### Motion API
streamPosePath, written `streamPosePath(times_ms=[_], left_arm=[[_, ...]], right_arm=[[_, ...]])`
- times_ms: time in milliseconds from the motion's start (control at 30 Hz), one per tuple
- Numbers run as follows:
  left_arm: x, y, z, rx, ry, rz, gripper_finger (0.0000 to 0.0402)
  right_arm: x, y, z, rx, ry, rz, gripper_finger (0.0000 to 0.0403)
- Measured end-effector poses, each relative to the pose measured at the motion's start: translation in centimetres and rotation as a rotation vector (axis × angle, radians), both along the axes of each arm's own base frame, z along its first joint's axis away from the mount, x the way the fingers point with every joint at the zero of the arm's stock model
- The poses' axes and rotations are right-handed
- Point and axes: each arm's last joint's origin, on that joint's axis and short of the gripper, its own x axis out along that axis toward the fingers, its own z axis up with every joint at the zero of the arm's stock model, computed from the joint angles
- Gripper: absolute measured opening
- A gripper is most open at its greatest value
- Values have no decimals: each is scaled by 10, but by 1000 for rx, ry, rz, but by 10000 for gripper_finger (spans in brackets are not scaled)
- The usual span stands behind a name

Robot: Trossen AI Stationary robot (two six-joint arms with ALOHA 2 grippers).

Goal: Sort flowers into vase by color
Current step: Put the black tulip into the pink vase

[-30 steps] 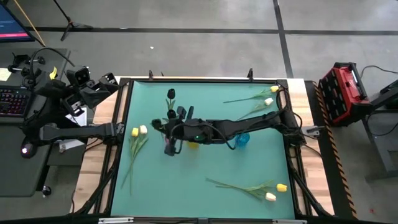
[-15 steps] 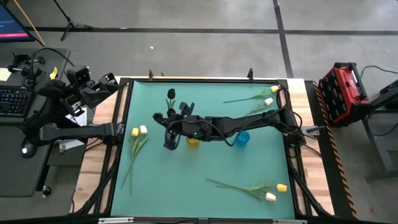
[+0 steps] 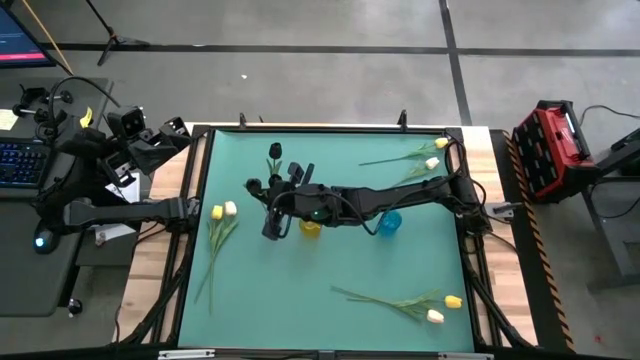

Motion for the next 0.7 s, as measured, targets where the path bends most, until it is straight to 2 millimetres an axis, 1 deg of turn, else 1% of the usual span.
streamPosePath(times_ms=[133,500,700], left_arm=[[0,0,0,0,0,0,151],[0,0,0,0,0,0,151],[0,0,0,0,0,0,151]], right_arm=[[-1,0,3,0,0,0,0],[-2,0,-3,39,46,0,0],[-2,-4,-6,64,73,-14,1]])
